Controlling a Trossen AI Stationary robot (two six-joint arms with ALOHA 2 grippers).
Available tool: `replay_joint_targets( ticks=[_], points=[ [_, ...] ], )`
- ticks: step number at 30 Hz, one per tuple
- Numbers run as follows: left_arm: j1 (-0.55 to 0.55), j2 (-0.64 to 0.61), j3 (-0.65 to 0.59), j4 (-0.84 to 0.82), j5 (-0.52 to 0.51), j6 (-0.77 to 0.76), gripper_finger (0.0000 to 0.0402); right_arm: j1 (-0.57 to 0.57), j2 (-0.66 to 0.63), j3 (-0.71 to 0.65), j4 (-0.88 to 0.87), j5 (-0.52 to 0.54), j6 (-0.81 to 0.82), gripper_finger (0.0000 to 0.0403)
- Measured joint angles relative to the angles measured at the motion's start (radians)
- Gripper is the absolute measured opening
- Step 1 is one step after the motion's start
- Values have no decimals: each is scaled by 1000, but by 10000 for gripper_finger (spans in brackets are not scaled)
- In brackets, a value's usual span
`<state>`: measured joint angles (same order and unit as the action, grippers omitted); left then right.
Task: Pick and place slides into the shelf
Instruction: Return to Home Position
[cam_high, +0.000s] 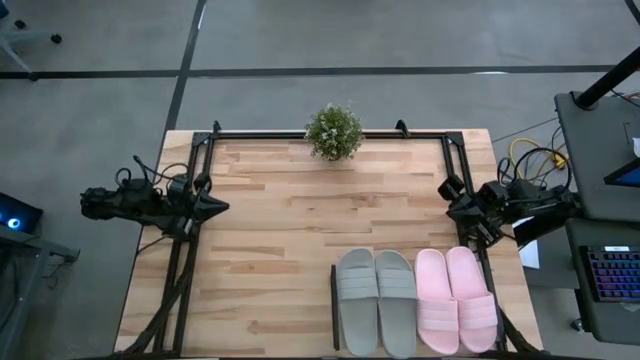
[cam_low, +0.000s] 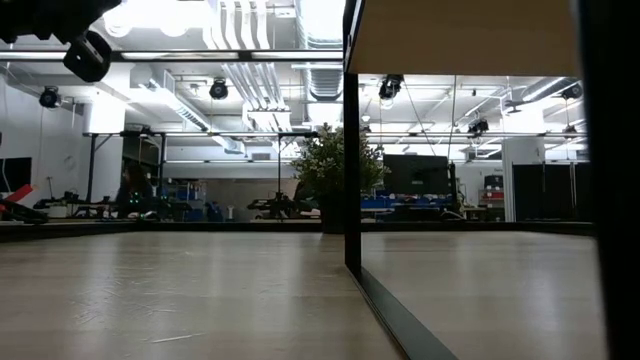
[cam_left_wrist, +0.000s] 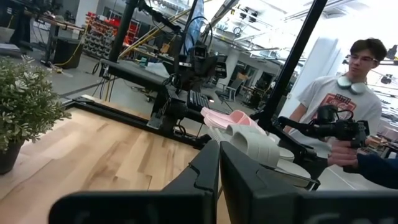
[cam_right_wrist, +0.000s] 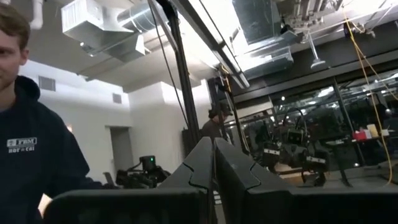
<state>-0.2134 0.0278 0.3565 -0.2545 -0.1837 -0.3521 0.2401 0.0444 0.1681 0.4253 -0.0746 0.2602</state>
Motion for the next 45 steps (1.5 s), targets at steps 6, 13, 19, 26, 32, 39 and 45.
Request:
replay_joint_targets(
  ticks=[6, 13, 19, 26, 32, 39, 45],
  points=[
    [0, -1, -2, -4, 14, -7, 0, 0, -12, -28, -1, -11, 5, 8],
    [0, -1, -15, -25, 21, -8, 0, 0, -44, -86, 34, -13, 27, 8],
    [0, -1, -23, -54, 28, -11, 0, 0, -44, -136, 55, -16, 57, 8],
    [0, -1, -15, -155, 25, -35, 0, 0, -44, -144, 36, -38, 72, 8],
    [0, 0, -16, -231, 19, -62, 0, 0, -44, -144, -60, -38, 73, 8],
    [0, 1, -32, -168, -16, -52, 0, 0, -43, -145, -123, -36, 69, 8],
    [0, -1, -109, 31, -37, 46, 0, 0, -44, -145, -83, -36, 75, 8]
  ],
)
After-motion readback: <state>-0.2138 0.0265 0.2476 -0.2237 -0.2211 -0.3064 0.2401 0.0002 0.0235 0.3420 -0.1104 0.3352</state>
